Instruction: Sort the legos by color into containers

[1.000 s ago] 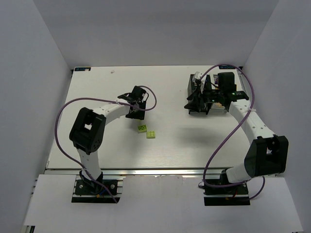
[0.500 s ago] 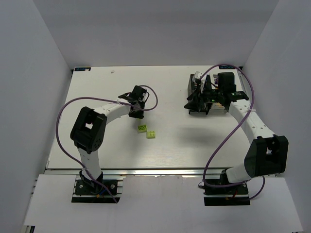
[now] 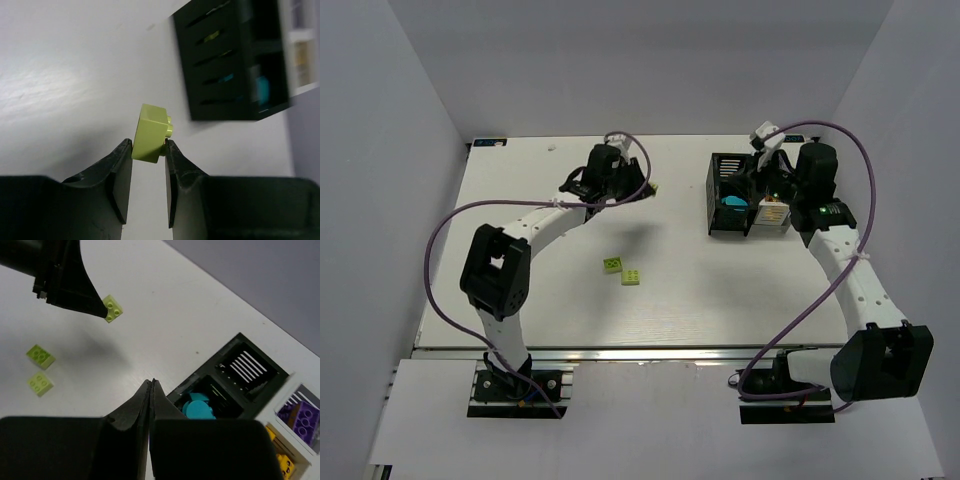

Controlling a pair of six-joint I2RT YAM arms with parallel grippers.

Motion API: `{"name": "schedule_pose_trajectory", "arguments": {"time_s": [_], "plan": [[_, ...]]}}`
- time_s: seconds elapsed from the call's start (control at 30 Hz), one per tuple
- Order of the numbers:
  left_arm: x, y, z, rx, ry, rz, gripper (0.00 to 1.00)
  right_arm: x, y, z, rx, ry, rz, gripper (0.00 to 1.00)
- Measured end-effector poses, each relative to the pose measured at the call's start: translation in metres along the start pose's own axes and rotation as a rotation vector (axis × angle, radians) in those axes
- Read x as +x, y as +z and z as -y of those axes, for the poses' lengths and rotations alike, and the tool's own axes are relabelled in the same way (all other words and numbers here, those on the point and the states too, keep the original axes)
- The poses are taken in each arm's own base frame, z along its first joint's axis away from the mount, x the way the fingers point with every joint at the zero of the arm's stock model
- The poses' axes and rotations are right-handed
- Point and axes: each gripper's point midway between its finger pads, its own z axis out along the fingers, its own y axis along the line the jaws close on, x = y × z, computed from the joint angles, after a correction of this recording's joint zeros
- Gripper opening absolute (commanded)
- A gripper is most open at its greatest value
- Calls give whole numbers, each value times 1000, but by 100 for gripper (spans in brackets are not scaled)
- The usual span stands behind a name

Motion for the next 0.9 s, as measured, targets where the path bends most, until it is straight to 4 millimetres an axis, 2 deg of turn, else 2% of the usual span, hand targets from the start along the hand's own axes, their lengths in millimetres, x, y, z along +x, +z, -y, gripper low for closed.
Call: {"name": "schedule_pose_trajectory", "arguments": {"time_s": [0.2,0.3,0.37,0.47,0.6,0.7,0.8,0.9], "plan": [[-87,15,91,300,-48,203,13,-2,-13,28,140,54,29,0],[-108,32,122,399,-47,257,13,2,-15,32,162,86,26,0],[-107,47,135,440,-45,269,13,4,-15,34,170,105,25,0],[-95,73,147,477,-35,268,12,6,-19,38,188,122,33,0],[-77,104,153,496,-19,264,12,8,-26,43,205,152,42,0],[-74,123,160,513,11,279,12,12,-29,42,209,169,47,0],[-76,132,166,518,49,312,12,20,-31,42,209,196,42,0],[-78,132,170,510,92,337,13,27,-34,45,216,217,37,0]]}}
